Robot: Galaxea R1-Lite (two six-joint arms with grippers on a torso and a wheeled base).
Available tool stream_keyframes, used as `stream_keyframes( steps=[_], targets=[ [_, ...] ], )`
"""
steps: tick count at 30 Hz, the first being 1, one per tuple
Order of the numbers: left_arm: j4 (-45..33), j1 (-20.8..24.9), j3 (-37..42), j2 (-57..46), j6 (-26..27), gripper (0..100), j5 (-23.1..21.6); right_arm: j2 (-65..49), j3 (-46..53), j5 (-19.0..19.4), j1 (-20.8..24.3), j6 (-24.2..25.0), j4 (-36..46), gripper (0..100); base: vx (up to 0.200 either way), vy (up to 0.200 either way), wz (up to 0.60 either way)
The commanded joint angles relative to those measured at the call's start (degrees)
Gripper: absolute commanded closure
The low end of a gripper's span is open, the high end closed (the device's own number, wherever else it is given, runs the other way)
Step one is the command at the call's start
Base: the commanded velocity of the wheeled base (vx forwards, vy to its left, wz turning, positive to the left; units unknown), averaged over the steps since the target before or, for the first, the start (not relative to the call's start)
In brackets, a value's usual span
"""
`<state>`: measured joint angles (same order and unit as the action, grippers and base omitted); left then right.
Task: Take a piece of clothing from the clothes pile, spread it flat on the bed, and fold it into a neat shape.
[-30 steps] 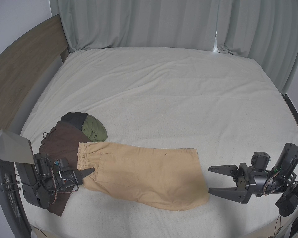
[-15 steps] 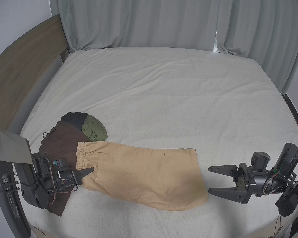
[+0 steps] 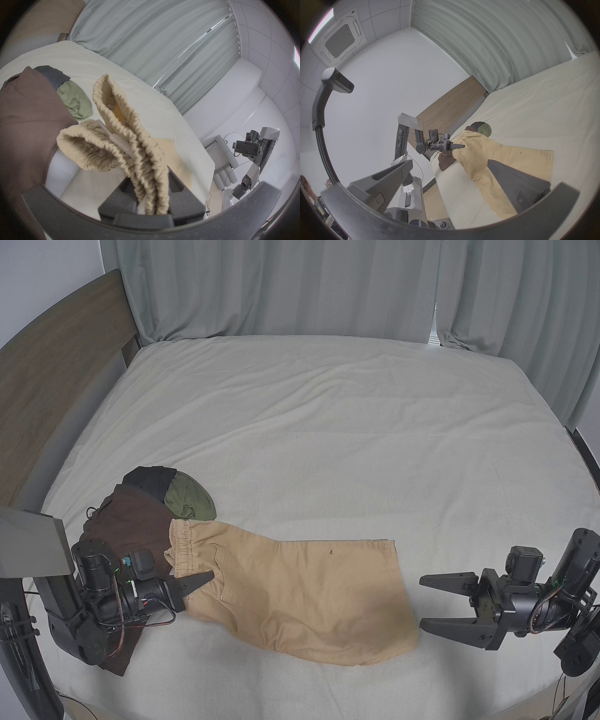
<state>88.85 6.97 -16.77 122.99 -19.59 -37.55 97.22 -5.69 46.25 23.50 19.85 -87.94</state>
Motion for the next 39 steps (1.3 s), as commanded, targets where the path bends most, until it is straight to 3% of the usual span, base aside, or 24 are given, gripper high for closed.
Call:
stream_keyframes(
  steps=[1, 24, 39],
  targets=[
    [0.01, 3.66, -0.80, -1.35, -0.10, 100, 1.60, -0.10, -0.11, -0.02, -0.04, 0.02, -0.04, 0, 0.000, 0.000, 0.00],
    [-0.25, 15.00, -8.45, 1.73, -2.03, 100, 6.08, -0.10, -0.20, -0.02, -1.36, 0.02, -0.12, 0, 0.000, 0.000, 0.00],
    [-1.22, 22.73, -15.75, 5.24, -6.95, 100, 9.33, 0.43, -1.87, 0.07, -6.80, 0.19, -0.12, 0, 0.000, 0.000, 0.00]
  ],
)
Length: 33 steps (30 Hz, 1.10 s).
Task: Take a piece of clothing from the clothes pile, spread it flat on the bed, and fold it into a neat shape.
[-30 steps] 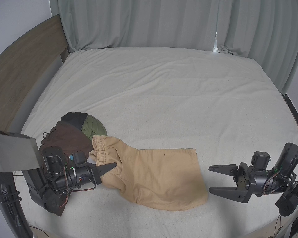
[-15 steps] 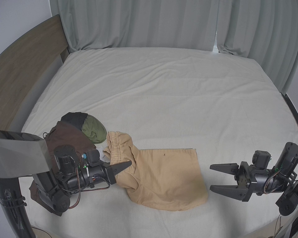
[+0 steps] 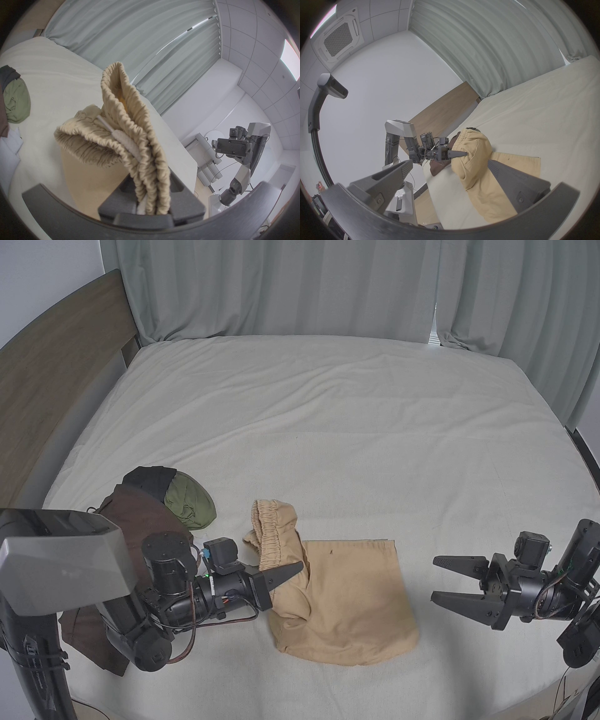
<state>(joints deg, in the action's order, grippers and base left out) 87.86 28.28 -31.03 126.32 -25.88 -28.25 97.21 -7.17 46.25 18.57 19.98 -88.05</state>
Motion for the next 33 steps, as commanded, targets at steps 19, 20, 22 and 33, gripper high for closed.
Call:
stream_keyframes(
  steps=[19, 20, 22, 33],
  targets=[
    [-3.22, 6.35, -9.14, 9.03, -3.83, 100, -0.41, 2.99, -2.32, 0.51, -9.07, 0.06, -0.01, 0, 0.000, 0.000, 0.00],
    [-3.22, 6.70, -9.58, 9.56, -4.27, 100, -0.32, 2.72, -2.41, 0.33, -8.99, 0.06, -0.01, 0, 0.000, 0.000, 0.00],
    [-3.13, 7.31, -10.37, 10.35, -5.32, 100, -0.23, 2.55, -2.41, 0.24, -8.99, 0.06, -0.01, 0, 0.000, 0.000, 0.00],
    [-3.22, 9.42, -13.89, 14.57, -5.67, 100, -0.06, 2.64, -2.85, 0.51, -9.51, 0.15, -0.01, 0, 0.000, 0.000, 0.00]
  ],
)
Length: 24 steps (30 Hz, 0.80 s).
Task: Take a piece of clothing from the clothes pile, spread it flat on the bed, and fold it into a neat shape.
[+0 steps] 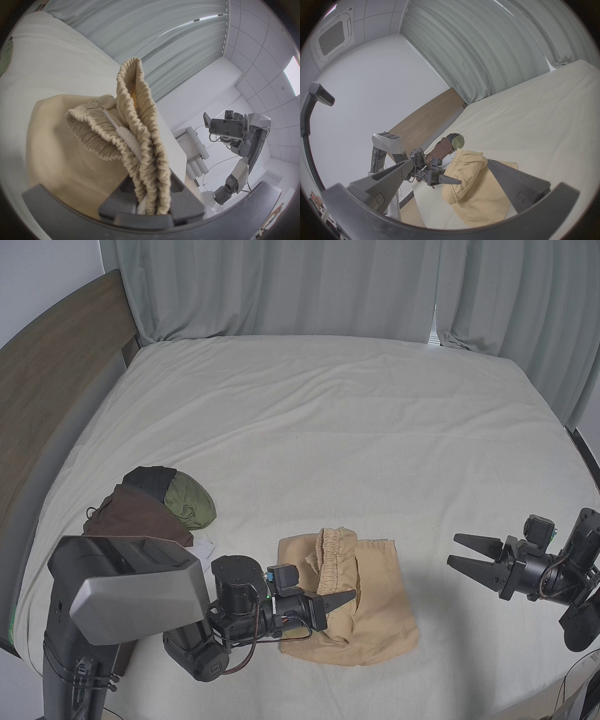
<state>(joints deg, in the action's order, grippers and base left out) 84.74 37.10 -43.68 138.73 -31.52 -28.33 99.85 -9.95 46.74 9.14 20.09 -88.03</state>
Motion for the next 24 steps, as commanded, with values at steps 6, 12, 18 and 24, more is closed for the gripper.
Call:
stream_keyframes(
  steps=[6, 12, 18, 24],
  targets=[
    [-0.01, 0.96, -2.11, 3.13, -0.12, 100, -0.06, -0.01, -0.07, 0.02, -0.09, 0.04, -0.04, 0, 0.000, 0.000, 0.00],
    [-0.45, 0.96, -3.17, 3.39, -0.12, 100, 0.12, 0.08, -0.34, 0.11, -0.09, 0.04, -0.04, 0, 0.000, 0.000, 0.00],
    [-0.54, 0.70, -3.78, 3.92, -0.12, 0, 0.56, 0.08, -0.34, 0.02, 0.00, 0.04, -0.04, 0, 0.000, 0.000, 0.00],
    [0.08, 0.35, -3.69, 3.83, -0.12, 0, 2.23, 0.08, -0.25, 0.11, 0.09, 0.04, -0.04, 0, 0.000, 0.000, 0.00]
  ],
)
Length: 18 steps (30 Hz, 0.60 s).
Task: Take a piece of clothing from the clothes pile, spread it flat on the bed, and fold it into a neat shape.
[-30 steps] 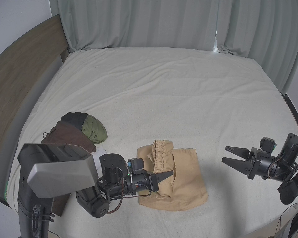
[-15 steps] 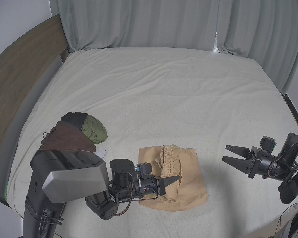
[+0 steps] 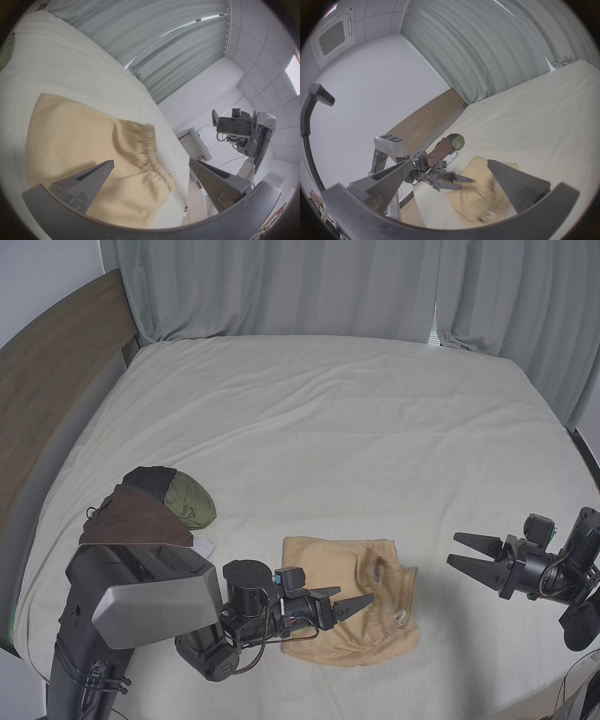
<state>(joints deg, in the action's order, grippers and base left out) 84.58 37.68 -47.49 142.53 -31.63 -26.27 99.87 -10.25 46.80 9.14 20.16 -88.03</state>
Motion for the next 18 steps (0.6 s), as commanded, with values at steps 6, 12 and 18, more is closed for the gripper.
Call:
stream_keyframes(
  steps=[6, 12, 18],
  targets=[
    [1.82, -2.09, 2.23, -1.56, 0.17, 0, 0.26, 0.15, 0.23, 0.05, 0.35, -0.21, -0.04, 0, 0.000, 0.000, 0.00],
    [2.08, -4.81, 7.24, -8.76, 0.78, 0, 0.08, 0.24, 0.41, -0.04, 0.70, -0.30, -0.04, 0, 0.000, 0.000, 0.00],
    [1.91, -8.68, 13.83, -18.08, 4.83, 0, -0.36, 0.24, 0.58, -0.57, 2.72, -0.30, 0.05, 0, 0.000, 0.000, 0.00]
  ],
)
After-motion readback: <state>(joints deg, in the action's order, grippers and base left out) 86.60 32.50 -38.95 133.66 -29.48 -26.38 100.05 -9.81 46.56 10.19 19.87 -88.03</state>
